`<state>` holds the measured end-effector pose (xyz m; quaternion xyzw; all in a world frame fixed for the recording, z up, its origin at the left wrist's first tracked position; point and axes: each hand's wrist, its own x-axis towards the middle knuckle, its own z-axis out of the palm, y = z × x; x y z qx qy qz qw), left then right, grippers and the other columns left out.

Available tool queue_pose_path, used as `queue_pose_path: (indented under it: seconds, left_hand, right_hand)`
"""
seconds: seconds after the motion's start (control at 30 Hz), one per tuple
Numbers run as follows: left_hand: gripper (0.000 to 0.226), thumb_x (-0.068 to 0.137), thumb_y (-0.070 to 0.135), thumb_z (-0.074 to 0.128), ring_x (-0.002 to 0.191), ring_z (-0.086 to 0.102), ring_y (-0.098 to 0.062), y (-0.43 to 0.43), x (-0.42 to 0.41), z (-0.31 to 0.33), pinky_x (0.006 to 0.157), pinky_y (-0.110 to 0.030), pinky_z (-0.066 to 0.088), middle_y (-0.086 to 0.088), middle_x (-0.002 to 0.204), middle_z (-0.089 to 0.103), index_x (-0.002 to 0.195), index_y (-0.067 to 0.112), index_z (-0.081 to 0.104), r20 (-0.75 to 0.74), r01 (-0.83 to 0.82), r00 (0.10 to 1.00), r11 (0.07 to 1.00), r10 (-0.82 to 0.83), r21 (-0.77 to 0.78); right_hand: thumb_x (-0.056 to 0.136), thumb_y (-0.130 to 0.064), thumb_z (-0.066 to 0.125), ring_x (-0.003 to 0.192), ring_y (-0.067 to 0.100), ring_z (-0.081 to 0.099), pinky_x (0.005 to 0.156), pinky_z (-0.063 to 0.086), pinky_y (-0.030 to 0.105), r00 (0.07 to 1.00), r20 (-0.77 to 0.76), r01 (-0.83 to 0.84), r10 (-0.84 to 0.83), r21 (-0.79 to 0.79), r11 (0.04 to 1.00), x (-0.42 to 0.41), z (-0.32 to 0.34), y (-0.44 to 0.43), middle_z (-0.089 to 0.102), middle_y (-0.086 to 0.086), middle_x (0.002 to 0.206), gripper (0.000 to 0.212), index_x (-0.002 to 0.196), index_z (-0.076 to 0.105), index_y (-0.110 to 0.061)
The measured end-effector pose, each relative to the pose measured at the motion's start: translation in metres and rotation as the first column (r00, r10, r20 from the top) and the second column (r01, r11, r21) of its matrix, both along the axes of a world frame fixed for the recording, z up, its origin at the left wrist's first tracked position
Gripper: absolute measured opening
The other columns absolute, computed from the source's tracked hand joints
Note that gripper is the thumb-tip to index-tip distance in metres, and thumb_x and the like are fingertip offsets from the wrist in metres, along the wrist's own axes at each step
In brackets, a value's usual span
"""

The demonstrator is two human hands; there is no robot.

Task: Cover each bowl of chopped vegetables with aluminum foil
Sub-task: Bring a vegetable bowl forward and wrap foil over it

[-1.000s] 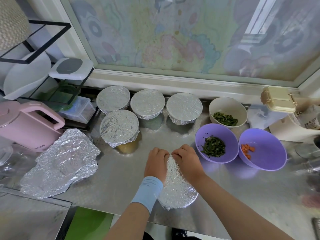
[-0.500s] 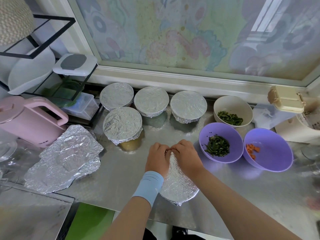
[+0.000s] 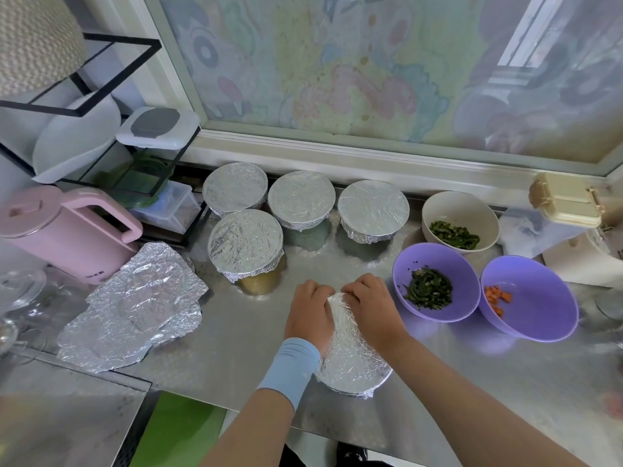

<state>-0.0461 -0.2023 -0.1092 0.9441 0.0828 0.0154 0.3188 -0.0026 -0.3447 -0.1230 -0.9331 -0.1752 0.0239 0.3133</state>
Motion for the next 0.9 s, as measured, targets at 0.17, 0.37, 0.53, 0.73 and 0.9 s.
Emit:
queue_pose_path:
  seconds: [0.17,0.37,0.53,0.73,0.9]
  left_hand:
    - [0.018,0.101,0.023,0.049,0.1,0.045,-0.013,-0.001,0.007,-0.005,0.086,-0.025,0.042,0.006,0.1,0.048,0.102,0.016,0.065,-0.017,-0.044,0.999,0.997,0.043,-0.065]
    - [0.02,0.101,0.022,0.047,0.098,0.046,-0.013,-0.001,0.005,-0.006,0.087,-0.025,0.042,0.006,0.099,0.048,0.1,0.016,0.066,-0.019,-0.076,0.997,0.993,0.074,-0.092]
    - [0.019,0.101,0.025,0.048,0.098,0.045,-0.013,0.001,0.001,-0.008,0.087,-0.024,0.041,0.004,0.1,0.05,0.1,0.017,0.065,-0.004,-0.057,0.998,0.996,0.057,-0.071]
    - [0.015,0.095,0.02,0.057,0.083,0.055,-0.008,0.005,-0.001,-0.012,0.074,-0.006,0.036,0.006,0.09,0.055,0.09,0.018,0.07,-0.063,-0.18,0.984,0.943,0.169,-0.28]
    - [0.019,0.098,0.02,0.052,0.084,0.054,-0.011,0.004,-0.002,-0.009,0.073,-0.011,0.037,0.005,0.091,0.054,0.092,0.015,0.069,-0.085,-0.19,0.981,0.957,0.175,-0.218]
  right_hand:
    - [0.095,-0.018,0.059,0.097,0.015,0.045,0.087,0.034,0.023,0.996,-0.091,0.025,-0.021,0.048,0.999,0.003,0.001,0.001,0.053,-0.005,0.098,0.016,0.105,0.072,-0.017]
    - [0.094,-0.02,0.061,0.095,0.014,0.046,0.085,0.034,0.023,0.991,-0.132,0.012,-0.007,0.043,0.999,0.007,0.002,0.0,0.052,-0.007,0.095,0.017,0.104,0.074,-0.019]
    - [0.095,-0.019,0.06,0.094,0.02,0.05,0.086,0.038,0.027,0.995,-0.092,0.038,-0.035,0.028,0.999,0.006,0.002,-0.003,0.051,-0.003,0.095,0.013,0.1,0.072,-0.017]
    - [0.096,-0.016,0.054,0.089,0.019,0.055,0.085,0.046,0.032,0.989,-0.139,0.047,-0.043,0.027,0.999,0.007,-0.004,-0.005,0.053,-0.004,0.092,0.018,0.094,0.071,-0.017]
    - [0.099,-0.016,0.052,0.092,0.02,0.054,0.085,0.044,0.027,0.993,-0.111,-0.028,0.026,-0.019,0.999,0.008,-0.003,-0.006,0.053,-0.001,0.096,0.018,0.098,0.07,-0.016]
